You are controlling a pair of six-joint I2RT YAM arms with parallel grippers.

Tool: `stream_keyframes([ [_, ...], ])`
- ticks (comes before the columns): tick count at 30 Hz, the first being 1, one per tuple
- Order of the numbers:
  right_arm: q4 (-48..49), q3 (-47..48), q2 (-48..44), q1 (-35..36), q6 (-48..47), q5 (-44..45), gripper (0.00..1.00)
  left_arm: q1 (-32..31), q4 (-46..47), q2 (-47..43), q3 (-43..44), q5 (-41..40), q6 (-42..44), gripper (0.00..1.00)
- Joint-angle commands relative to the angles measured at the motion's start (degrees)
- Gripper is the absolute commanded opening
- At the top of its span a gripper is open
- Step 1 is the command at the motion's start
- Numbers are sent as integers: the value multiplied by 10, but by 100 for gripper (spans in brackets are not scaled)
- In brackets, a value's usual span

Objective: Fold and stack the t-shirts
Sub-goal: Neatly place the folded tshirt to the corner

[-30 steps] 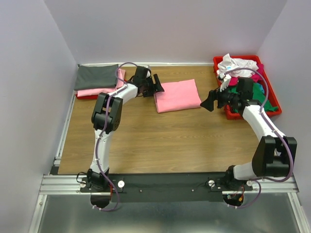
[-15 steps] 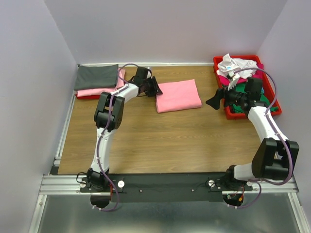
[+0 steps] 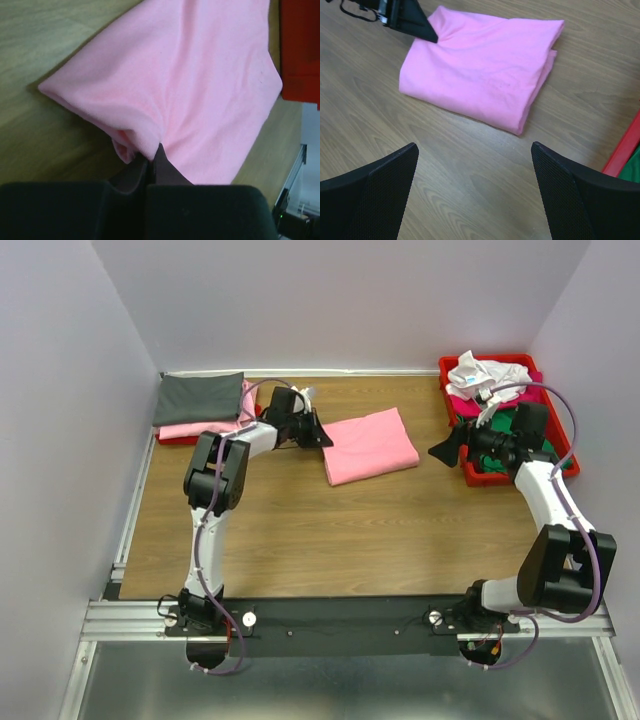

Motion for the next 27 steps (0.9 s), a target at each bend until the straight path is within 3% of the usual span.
stream_keyframes([
  [1,7,-9,-7,-6,6,-24,100,30,53,-103,-28,19,81,0],
  [5,8,-9,-7,-7,5,-23,100,36,-24,-157,-24,-83,154,0],
  [8,7,-9,-4,-8,6,-22,100,37,-92,-202,-21,-224,199,0],
  [15,7,-9,-3,-7,8,-29,100,36,-177,-221,30,-412,291,0],
  [27,7,-9,3,-7,12,-38,100,37,-240,-198,130,-538,375,0],
])
